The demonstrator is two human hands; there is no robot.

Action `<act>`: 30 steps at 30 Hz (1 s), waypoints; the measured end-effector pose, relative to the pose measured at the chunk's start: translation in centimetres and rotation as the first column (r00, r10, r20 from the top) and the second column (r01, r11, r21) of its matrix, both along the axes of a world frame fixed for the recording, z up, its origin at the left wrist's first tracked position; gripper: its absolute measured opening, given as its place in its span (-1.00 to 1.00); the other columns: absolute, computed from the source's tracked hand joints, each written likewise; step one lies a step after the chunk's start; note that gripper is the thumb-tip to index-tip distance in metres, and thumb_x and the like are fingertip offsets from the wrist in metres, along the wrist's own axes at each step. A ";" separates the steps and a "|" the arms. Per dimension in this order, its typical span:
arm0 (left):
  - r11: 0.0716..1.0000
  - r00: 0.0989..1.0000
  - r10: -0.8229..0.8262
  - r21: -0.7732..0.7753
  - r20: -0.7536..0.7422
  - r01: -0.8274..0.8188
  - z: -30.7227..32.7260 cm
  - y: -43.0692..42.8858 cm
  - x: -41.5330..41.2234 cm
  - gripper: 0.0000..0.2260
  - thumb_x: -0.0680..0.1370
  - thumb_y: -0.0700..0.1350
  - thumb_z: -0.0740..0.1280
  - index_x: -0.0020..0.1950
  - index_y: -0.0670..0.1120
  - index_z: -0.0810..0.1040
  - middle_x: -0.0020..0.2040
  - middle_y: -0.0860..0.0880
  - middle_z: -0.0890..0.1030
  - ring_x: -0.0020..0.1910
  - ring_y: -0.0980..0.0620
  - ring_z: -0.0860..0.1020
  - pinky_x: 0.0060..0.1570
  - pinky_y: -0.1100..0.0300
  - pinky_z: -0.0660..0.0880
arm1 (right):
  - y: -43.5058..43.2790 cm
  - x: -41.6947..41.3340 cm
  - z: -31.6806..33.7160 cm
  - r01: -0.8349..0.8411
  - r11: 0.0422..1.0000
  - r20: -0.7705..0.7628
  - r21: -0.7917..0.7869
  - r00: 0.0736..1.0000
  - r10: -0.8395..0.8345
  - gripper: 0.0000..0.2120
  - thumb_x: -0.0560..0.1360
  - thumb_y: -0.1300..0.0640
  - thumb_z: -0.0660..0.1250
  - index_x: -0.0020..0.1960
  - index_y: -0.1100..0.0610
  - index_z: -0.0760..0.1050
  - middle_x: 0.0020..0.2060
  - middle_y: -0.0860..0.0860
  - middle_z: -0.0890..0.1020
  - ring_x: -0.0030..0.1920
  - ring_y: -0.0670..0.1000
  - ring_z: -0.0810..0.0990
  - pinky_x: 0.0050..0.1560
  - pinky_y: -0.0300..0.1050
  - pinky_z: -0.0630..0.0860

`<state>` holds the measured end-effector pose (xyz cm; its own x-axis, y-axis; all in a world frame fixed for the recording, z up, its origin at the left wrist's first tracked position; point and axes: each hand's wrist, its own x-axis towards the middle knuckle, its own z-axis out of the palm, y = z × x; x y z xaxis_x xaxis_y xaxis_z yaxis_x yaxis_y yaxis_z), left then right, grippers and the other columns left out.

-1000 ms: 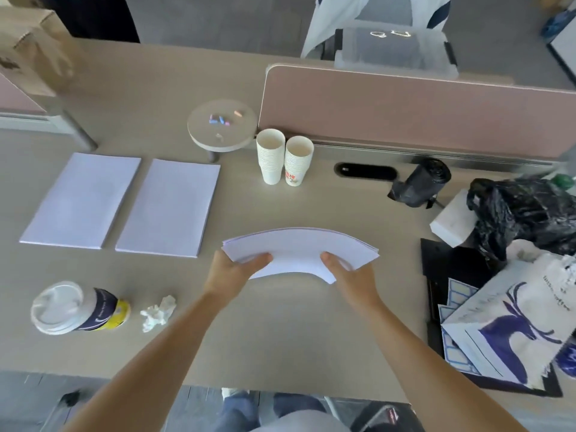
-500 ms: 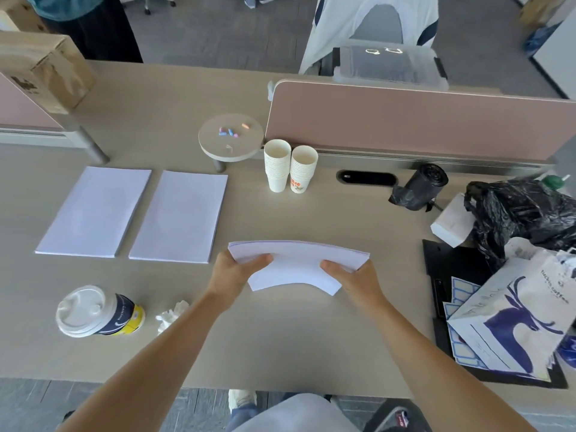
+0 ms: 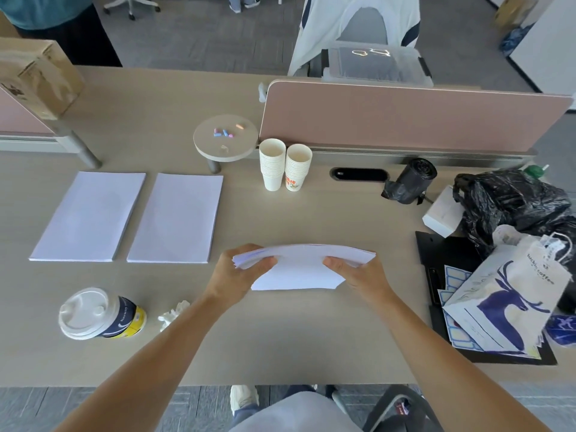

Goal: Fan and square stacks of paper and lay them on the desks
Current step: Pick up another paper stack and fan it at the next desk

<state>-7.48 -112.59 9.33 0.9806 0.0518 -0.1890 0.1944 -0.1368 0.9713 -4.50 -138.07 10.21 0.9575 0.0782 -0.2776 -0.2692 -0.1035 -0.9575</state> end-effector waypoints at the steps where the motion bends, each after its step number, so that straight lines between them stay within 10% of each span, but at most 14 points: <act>1: 0.997 1.000 -0.014 0.071 -0.012 0.015 -0.1 0.2 -0.1 -0.96 0.45 0.02 0.51 -0.17 0.10 0.69 -0.24 0.01 0.66 -0.26 0.04 0.54 -0.24 0.15 0.42 | -0.1 -0.1 -0.1 -0.007 1.000 -0.007 0.007 1.000 0.007 -0.88 0.38 0.15 0.59 -0.10 0.07 0.72 -0.09 0.11 0.74 -0.02 0.28 0.64 -0.02 0.08 0.54; 6: 0.980 0.996 -0.036 0.194 -0.082 0.051 -0.6 0.7 -0.5 -0.87 0.41 0.08 0.54 -0.12 0.10 0.70 -0.26 0.04 0.67 -0.36 0.08 0.53 -0.34 0.18 0.42 | -0.1 -0.9 0.2 0.005 0.999 -0.015 0.049 1.000 -0.005 -0.85 0.39 0.24 0.57 -0.11 0.04 0.71 -0.08 0.06 0.75 -0.06 0.01 0.70 0.07 0.07 0.58; 14: 0.982 0.996 -0.054 0.176 -0.073 0.067 -0.8 0.7 -0.7 -0.69 0.32 0.25 0.48 -0.04 0.14 0.69 -0.09 -0.04 0.72 -0.02 -0.12 0.66 0.05 -0.16 0.58 | -0.1 -1.6 0.0 0.001 0.994 0.010 0.113 1.000 -0.003 -0.80 0.40 0.31 0.54 -0.09 0.04 0.69 -0.10 -0.01 0.76 -0.03 -0.03 0.72 0.08 -0.06 0.62; 30: 1.000 0.998 0.018 0.009 -0.061 -0.018 -0.5 0.0 -1.6 -0.92 0.44 -0.20 0.54 -0.15 -0.03 0.71 -0.22 0.04 0.72 -0.20 0.13 0.64 -0.15 0.27 0.49 | -0.6 -2.2 -1.2 -0.067 0.988 0.017 0.139 0.998 0.065 -0.82 0.44 0.36 0.49 -0.02 0.15 0.67 -0.11 -0.05 0.75 -0.03 -0.06 0.72 -0.06 -0.26 0.57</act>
<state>-9.12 -112.56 8.80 0.9662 0.0712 -0.2477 0.2556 -0.1414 0.9564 -6.66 -138.62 9.01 0.9523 0.1785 -0.2475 -0.2540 0.0140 -0.9671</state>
